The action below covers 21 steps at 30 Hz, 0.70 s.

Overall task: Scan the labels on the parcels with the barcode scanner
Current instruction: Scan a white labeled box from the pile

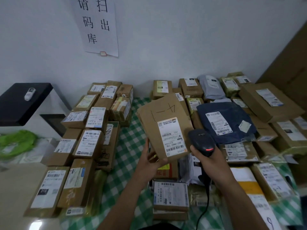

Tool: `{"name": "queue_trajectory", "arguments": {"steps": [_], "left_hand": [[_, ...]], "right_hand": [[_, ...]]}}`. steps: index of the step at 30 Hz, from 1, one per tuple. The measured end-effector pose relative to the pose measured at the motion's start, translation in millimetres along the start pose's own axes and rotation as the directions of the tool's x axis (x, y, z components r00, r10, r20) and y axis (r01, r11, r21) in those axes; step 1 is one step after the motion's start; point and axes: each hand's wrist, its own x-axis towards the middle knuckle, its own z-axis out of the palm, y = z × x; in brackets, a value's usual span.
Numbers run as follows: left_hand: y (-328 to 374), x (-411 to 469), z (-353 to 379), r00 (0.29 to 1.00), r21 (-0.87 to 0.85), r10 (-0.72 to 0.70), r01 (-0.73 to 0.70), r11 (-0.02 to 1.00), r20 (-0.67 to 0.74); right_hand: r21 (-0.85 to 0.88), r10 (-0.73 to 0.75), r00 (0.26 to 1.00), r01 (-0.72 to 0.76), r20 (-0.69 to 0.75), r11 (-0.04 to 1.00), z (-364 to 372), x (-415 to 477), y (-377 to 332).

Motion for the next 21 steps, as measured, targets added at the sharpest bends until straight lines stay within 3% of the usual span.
{"name": "queue_trajectory", "arguments": {"steps": [7, 13, 21], "left_hand": [[18.3, 0.0, -15.1, 0.99, 0.084, 0.112, -0.104, 0.991, -0.089], [24.3, 20.7, -32.7, 0.969, 0.065, 0.202, -0.194, 0.979, -0.142], [25.7, 28.1, -49.0, 0.948, 0.114, 0.26, -0.242, 0.964, -0.185]], "right_hand": [[-0.118, 0.013, 1.0, -0.011, 0.021, 0.993, 8.6, -14.9, -5.8], [-0.236, 0.014, 0.983, 0.03, 0.183, 0.971, 33.0, -24.4, -10.9], [-0.288, 0.012, 0.974, 0.056, 0.228, 0.956, 54.8, -28.8, -10.7]]}}
